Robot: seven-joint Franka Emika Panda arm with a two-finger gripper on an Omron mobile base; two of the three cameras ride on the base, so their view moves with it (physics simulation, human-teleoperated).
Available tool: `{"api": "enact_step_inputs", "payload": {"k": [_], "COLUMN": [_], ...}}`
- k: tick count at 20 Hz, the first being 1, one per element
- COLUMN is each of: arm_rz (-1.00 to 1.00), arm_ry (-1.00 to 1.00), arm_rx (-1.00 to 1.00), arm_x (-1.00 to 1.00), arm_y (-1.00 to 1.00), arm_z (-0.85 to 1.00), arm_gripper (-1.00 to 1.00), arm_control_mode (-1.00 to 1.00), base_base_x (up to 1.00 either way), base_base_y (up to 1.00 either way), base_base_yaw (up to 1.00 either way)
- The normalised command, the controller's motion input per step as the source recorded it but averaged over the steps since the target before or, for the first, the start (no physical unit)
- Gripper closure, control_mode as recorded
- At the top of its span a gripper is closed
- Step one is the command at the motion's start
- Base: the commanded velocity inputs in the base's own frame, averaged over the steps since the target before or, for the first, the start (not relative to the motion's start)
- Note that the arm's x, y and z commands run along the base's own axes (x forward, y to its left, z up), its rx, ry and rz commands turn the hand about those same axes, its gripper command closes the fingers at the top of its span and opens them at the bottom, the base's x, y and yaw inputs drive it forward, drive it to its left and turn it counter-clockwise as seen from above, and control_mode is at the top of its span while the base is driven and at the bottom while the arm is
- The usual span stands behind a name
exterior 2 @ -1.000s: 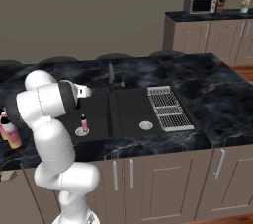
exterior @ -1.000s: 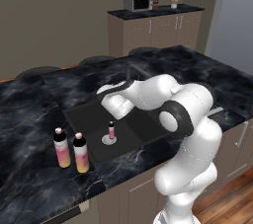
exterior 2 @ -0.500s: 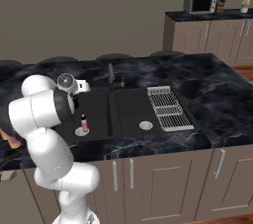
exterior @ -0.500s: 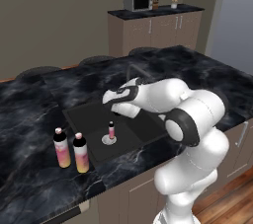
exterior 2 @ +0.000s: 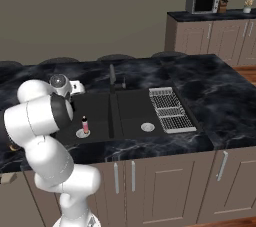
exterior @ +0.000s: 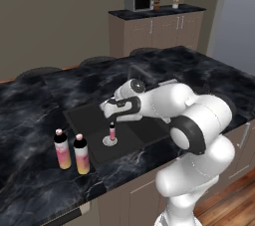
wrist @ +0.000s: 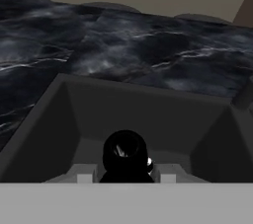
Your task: Place the large bottle from the dining counter next to the other large bottle outside the sink, and place the small bottle from the dining counter next to the other small bottle inside the sink.
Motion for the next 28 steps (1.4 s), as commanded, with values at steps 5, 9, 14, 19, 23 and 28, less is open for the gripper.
{"api": "enact_step_inputs", "payload": {"k": [5,9,14,19,23,28], "arm_rz": [0.06,0.04,0.02,0.01,0.0,0.01], "arm_ry": [-0.06,-0.11,-0.12,-0.08,-0.05,-0.03], "arm_rx": [0.0,0.0,0.0,0.01,0.05,0.02], "arm_x": [-0.16,-0.2,-0.14,-0.03,0.0,0.0], "arm_y": [0.01,0.0,0.0,0.0,0.05,0.12], "arm_z": [-0.12,-0.21,-0.31,-0.29,-0.19,-0.27], "arm_gripper": [1.0,1.0,1.0,1.0,1.0,1.0], "arm_control_mode": [-1.0,-1.0,-1.0,-1.0,-1.0,-1.0], "base_base_x": [0.0,0.0,0.0,0.0,0.0,0.0], "base_base_y": [0.0,0.0,0.0,0.0,0.0,0.0], "base_base_yaw": [0.0,0.0,0.0,0.0,0.0,0.0]}}
